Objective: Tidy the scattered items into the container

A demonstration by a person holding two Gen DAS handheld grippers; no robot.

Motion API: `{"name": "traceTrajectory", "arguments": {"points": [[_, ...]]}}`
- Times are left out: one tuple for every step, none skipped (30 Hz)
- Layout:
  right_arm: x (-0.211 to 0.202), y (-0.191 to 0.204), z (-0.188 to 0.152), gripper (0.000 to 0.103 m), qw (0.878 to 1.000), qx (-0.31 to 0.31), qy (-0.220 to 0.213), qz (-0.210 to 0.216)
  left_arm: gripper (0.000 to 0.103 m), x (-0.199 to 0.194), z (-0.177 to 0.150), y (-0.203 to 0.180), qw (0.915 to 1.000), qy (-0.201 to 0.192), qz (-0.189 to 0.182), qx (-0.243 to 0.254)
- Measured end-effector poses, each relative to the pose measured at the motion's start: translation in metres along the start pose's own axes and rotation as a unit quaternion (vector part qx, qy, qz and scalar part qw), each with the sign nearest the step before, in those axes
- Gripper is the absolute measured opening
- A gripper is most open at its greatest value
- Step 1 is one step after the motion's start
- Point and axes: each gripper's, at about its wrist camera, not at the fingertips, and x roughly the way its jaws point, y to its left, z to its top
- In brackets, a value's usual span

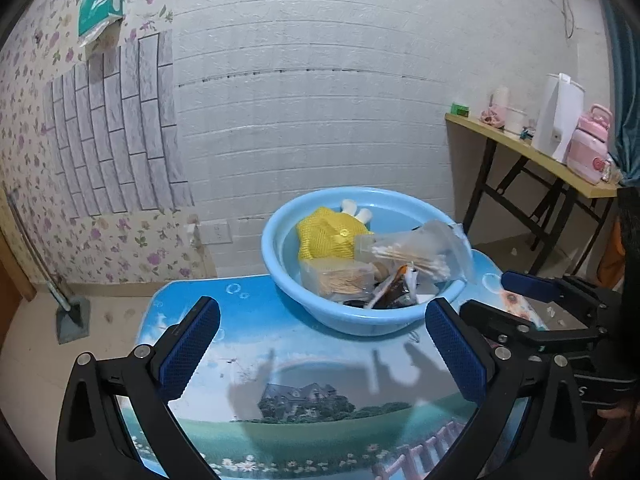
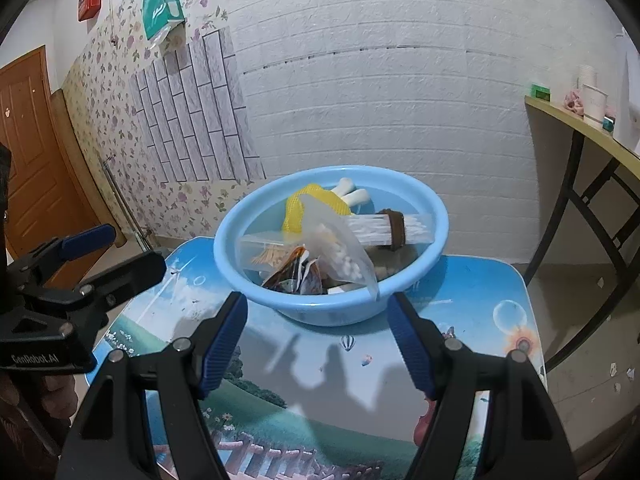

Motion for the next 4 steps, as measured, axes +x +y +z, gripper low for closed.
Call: {"name": "traceTrajectory", "arguments": {"points": [[0.0001,0.0002,-0.0002,0.072,1.000,0.001,0.000,0.000,0.103,0.0003,-0.0004,0.0005,1.0000,0.002,-0.003,-0.004],[0.0004,0.0000,-0.0002,0.072,1.000,0.000,0.000,0.000,0.103,0.0011,-0.0004,0.0007,1.0000,0.005,-0.002,-0.005],[0.0008,0.0004,-0.0007,0.072,1.000,0.000,0.001,-0.001,0.103,0.0021,-0.0012,0.0009,1.0000,0.008,0.002,-0.005],[0.0013,0.0006,-0.0009,0.072,1.000,0.000,0.002,-0.001,0.103,0.0032,-0.0023,0.0007,0.9999,0.011,0.005,-0.005]]}}
